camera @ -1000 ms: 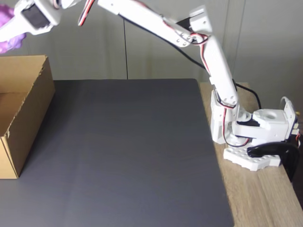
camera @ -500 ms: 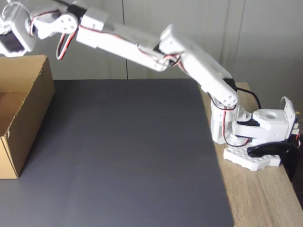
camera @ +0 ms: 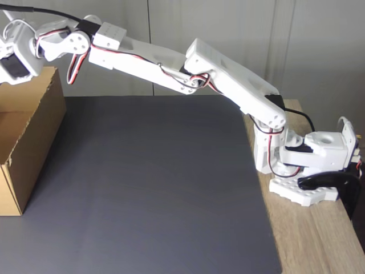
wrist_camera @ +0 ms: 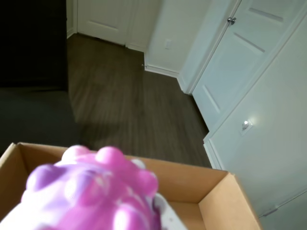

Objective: Grasp a ball and put it in the box.

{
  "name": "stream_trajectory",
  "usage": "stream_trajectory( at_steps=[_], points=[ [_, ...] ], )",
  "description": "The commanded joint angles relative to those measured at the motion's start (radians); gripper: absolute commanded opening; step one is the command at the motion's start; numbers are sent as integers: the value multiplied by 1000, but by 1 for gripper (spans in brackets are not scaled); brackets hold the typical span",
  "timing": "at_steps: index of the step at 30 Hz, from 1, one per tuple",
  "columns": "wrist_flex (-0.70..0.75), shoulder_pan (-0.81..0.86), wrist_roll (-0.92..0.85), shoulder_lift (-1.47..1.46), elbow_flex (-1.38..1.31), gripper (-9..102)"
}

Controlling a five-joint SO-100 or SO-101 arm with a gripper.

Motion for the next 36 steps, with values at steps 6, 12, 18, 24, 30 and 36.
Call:
stream_trajectory(
  at_steps=[6, 12, 18, 24, 30, 36],
  points=[
    [-46, 3, 3, 2, -52, 35],
    [-71, 5, 3, -9, -52, 41],
    [-81, 5, 3, -17, -52, 45],
    [-67, 9, 6, -9, -52, 41],
    [63, 20, 15, 51, -52, 24],
    [281, 38, 11, 127, -52, 11]
  ],
)
